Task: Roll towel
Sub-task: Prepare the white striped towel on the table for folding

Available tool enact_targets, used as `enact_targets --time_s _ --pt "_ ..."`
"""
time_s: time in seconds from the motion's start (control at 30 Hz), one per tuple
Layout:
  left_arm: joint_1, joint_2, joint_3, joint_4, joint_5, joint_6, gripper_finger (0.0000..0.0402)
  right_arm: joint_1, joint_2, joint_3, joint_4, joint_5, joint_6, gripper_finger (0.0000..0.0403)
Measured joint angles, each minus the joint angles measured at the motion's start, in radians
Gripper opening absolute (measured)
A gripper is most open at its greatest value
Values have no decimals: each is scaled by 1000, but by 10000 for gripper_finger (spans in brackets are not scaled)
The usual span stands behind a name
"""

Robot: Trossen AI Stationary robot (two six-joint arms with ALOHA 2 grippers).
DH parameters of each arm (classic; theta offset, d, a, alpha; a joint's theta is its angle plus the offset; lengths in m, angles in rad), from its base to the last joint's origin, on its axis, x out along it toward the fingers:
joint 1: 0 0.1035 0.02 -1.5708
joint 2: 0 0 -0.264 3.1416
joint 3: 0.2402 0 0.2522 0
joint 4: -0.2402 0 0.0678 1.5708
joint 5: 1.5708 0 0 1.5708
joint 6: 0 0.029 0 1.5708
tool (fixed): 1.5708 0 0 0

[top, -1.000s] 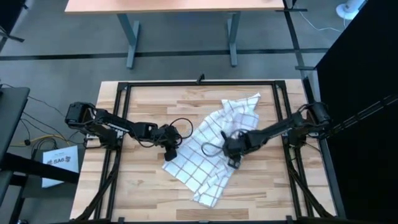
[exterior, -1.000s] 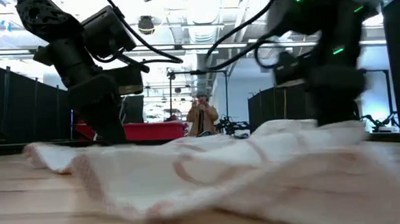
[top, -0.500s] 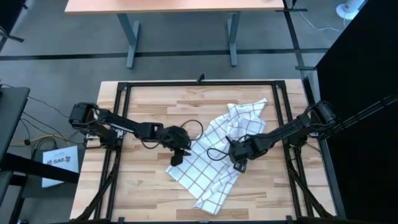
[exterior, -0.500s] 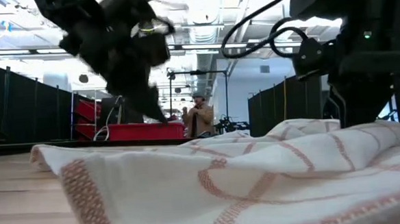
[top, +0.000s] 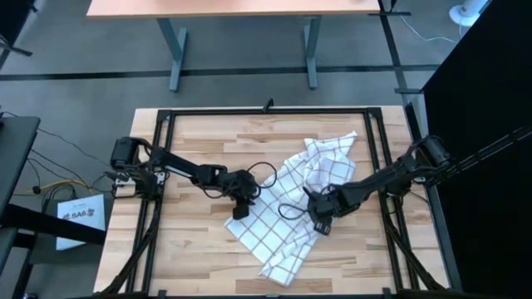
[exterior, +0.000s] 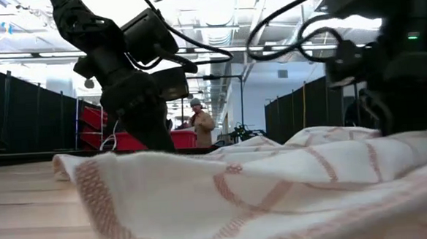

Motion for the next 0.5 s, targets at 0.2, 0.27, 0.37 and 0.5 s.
enact_targets --time_s 0.2,0.27,0.37,0.5 --pt "30 -2 -29 21 13 -1 93 140 -14 -16 -34 -19 170 166" --pt "36 -2 -33 25 23 -1 93 203 -18 -16 -35 -29 244 166" --pt "42 -2 -37 29 27 1 93 298 -18 -17 -34 -42 364 166" --pt "52 -2 -39 30 43 4 93 444 -17 -17 -13 -56 547 166"
